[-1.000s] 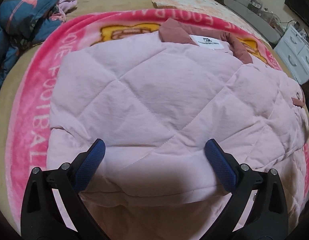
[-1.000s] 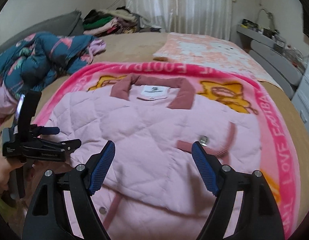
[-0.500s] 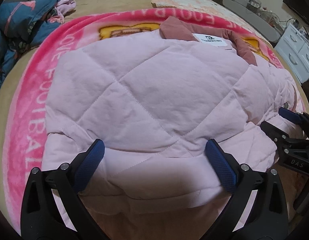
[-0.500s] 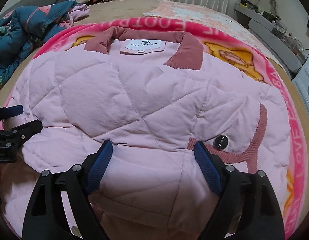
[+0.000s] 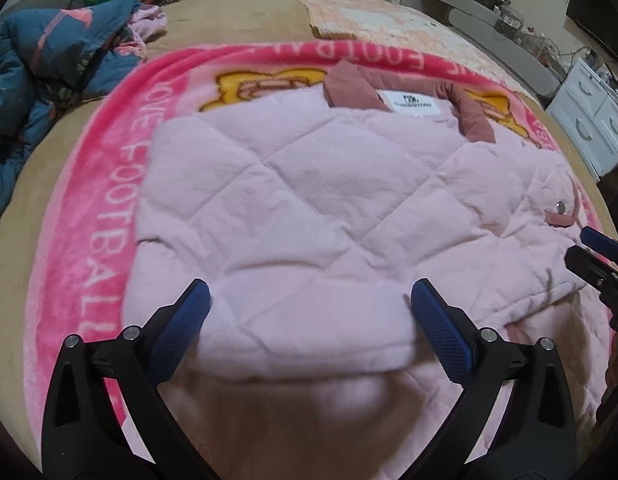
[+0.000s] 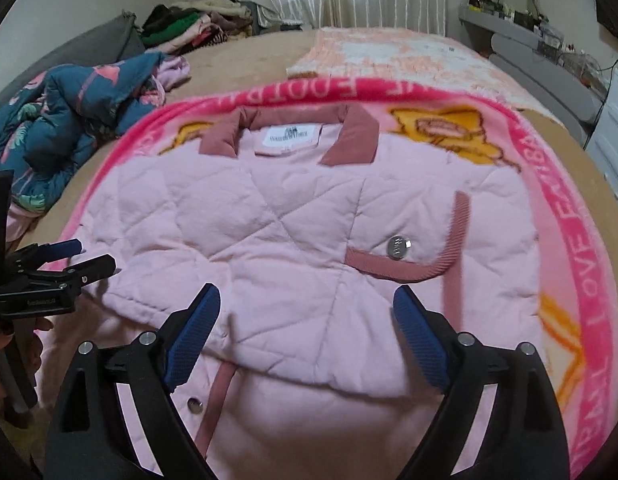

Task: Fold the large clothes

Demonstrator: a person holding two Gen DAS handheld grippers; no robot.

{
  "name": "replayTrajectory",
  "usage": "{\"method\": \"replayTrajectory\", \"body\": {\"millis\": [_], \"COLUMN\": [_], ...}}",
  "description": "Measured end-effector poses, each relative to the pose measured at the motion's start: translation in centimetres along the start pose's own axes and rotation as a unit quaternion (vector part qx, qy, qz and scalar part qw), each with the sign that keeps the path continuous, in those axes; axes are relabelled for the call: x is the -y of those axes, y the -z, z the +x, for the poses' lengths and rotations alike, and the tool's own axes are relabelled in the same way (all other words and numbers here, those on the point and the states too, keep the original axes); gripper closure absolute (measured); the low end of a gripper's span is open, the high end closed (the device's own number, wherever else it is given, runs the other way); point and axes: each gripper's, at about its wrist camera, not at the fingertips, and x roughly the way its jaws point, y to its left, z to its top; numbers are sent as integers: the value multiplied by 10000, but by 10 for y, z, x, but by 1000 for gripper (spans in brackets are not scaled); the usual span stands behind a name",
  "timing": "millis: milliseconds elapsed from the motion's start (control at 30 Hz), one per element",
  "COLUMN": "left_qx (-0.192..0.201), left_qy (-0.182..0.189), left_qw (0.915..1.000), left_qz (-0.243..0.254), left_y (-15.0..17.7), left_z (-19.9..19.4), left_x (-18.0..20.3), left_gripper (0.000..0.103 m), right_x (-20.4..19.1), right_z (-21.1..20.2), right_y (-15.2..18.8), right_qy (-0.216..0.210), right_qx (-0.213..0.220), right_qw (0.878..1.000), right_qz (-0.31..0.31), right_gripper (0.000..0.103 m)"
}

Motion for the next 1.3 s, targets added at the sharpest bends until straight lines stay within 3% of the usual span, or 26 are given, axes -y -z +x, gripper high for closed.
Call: {"method": "replayTrajectory", "body": {"millis": [533,667,733,1300], "left_qx": [765,915,987,1462], "left_qy": [-84,-86,-70,79], "left_qw": [9970,9958,9951,9891], "left_qz": [-9,11,6,178], "left_y": [10,15,18,50], "left_z": [-107,-128,-137,-201], "left_x": [13,17,18,34], "left_gripper": [8,8,8,8], "right_x": [0,-5,-7,-23], "right_z": [-95,-121,-134,-206], "right_y": [6,7,8,37], "right_qy": [-317,-253,-193,-328], "right_qx": [589,826,950,1480], "right_qw": [9975,9962,9953,9884], "right_qz": [241,119,49,-79], "right_gripper": [12,12,5,5]}}
